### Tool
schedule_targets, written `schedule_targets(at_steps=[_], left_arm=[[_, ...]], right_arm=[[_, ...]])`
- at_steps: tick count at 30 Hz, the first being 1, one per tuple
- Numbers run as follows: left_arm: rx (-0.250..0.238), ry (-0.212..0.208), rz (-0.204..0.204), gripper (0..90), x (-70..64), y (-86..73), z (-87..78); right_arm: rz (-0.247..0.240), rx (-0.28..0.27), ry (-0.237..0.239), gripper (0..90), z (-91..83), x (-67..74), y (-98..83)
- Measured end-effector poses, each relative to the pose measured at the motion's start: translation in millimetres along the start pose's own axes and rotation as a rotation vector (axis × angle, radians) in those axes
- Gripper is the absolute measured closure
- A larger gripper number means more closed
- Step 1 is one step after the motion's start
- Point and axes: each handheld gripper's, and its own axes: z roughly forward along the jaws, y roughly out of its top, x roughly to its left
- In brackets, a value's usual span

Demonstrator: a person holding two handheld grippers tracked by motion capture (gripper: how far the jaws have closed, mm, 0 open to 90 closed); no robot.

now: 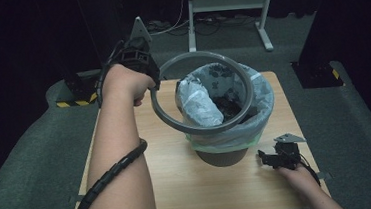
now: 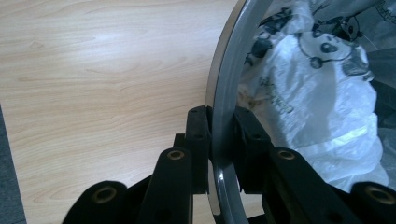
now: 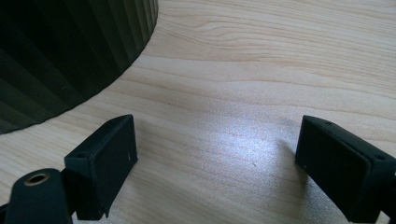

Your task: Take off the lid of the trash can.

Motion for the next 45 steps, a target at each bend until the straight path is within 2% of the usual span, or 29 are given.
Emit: schedule_targets(at_steps=[1,4,7,15,22,24,25,27,29,36,40,42,45], left_arm=[[0.004,0.003,0.002,77.4,6.9,0.1,-2.1],[0.005,0.008,0.001,77.5,13.5,0.8,-4.9],[-0.003,0.0,-0.027,77.4,25.2,1.9,-9.4],[-0.011,0.01,-0.038,77.4,55.0,2.0,-17.8],[-0.025,0.017,-0.074,77.5,82.5,2.2,-24.9],[-0.027,0.02,-0.078,77.5,85.8,2.1,-25.9],[-0.032,0.025,-0.082,77.5,92.6,1.9,-27.7],[-0.035,0.025,-0.086,77.6,94.8,1.7,-28.1],[-0.032,0.026,-0.089,77.5,103.5,0.9,-30.0],[-0.037,0.027,-0.104,77.6,121.0,-0.1,-32.2],[-0.045,0.03,-0.111,77.7,126.1,-0.2,-33.5],[-0.06,0.033,-0.128,77.7,130.6,0.2,-34.7],[-0.055,0.036,-0.122,77.7,136.4,1.1,-37.0]], right_arm=[[0.0,0.0,0.0,12.0,0.0,0.0,0.0],[0.0,0.0,0.0,12.0,0.0,0.0,0.0],[0.0,0.0,0.0,12.0,0.0,0.1,0.0],[0.0,0.001,0.0,12.0,0.0,0.1,0.0],[-0.002,0.0,0.0,12.0,0.1,-0.1,0.0],[-0.002,0.0,0.0,12.0,0.1,0.0,0.0],[-0.002,0.0,0.0,12.0,0.1,-0.1,0.0],[-0.002,0.0,0.0,11.9,0.0,0.0,0.0],[-0.003,0.001,-0.001,11.8,0.0,-0.1,0.0],[-0.003,0.0,-0.001,11.8,0.1,-0.1,0.0],[-0.004,0.0,-0.001,11.8,0.1,-0.1,0.0],[-0.004,0.0,0.0,11.8,0.1,-0.1,0.0],[-0.005,0.0,-0.001,11.8,0.1,-0.2,0.0]])
